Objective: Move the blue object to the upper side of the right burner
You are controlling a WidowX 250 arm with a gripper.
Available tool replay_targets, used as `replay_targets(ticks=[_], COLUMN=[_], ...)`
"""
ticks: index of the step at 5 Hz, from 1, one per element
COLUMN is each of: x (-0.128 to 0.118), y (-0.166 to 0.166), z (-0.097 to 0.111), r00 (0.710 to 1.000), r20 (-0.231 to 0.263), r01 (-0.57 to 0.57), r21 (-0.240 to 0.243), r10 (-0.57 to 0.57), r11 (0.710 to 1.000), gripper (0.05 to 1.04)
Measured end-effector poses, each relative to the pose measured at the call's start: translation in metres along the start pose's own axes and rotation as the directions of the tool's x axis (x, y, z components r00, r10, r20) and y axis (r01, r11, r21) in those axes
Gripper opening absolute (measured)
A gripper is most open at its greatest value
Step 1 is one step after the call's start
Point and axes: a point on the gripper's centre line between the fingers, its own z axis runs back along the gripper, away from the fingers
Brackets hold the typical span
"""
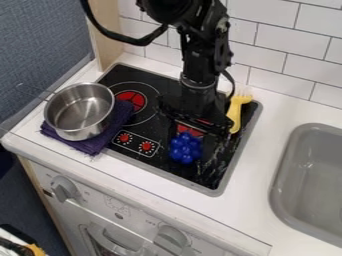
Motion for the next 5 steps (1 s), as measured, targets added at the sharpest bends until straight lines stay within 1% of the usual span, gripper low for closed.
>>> replay_targets(ticks=[1,2,3,4,5], x=[-0.002,-0.003,-0.007,0.013,0.035], y=[-0.001,-0.002,-0.002,0.005,0.022], z=[-0.002,0.001,0.004,0.030,0.049], r00=[1.000,1.000,0.999,0.999,0.994], r20=[-0.004,-0.004,-0.033,0.041,0.102], r01=[-0.006,0.005,0.021,0.001,-0.038], r21=[-0.008,-0.010,-0.015,-0.032,-0.037], r10=[0.006,-0.005,-0.021,0.000,0.041], r11=[1.000,1.000,1.000,1.000,0.999], gripper=[0.705,0.620,0.616,0.615,0.614])
